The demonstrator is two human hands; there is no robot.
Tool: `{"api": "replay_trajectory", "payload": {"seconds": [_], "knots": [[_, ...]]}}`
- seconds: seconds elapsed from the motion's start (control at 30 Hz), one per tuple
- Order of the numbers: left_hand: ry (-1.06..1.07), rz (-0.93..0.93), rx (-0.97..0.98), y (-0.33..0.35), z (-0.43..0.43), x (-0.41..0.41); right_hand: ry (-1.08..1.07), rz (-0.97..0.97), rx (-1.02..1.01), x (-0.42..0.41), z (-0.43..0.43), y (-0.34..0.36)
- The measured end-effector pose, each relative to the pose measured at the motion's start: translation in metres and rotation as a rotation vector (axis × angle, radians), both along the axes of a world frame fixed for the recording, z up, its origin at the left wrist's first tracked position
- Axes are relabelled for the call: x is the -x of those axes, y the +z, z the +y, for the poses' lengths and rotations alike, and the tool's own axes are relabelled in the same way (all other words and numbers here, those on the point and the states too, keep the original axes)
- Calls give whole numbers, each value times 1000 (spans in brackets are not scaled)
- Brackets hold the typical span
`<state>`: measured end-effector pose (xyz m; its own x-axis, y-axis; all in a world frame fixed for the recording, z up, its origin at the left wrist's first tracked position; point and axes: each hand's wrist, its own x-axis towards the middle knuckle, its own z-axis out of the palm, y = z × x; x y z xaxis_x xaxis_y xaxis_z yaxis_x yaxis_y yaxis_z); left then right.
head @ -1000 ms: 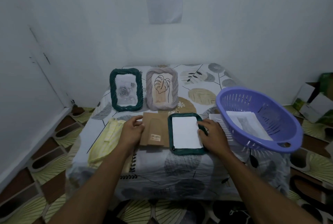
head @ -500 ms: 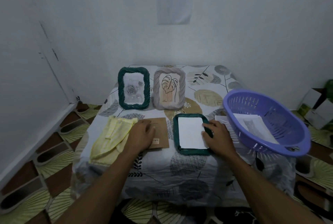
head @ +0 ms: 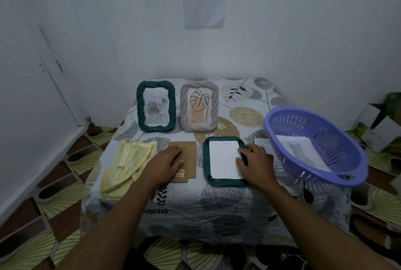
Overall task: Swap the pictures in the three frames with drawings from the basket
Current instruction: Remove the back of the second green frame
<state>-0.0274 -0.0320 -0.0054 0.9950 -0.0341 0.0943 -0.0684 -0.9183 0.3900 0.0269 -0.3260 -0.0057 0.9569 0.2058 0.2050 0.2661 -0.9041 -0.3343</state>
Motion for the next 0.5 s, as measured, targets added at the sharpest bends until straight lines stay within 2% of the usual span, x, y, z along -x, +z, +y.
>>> {"api": "replay_trajectory", "payload": {"seconds": [0.33, 0.5], "knots": [[-2, -54, 25, 4, 0, -2, -22, 22, -131, 3, 10, -3], [-12, -138, 49, 17, -45, -11, -16, 46, -198, 3, 9, -2]]}}
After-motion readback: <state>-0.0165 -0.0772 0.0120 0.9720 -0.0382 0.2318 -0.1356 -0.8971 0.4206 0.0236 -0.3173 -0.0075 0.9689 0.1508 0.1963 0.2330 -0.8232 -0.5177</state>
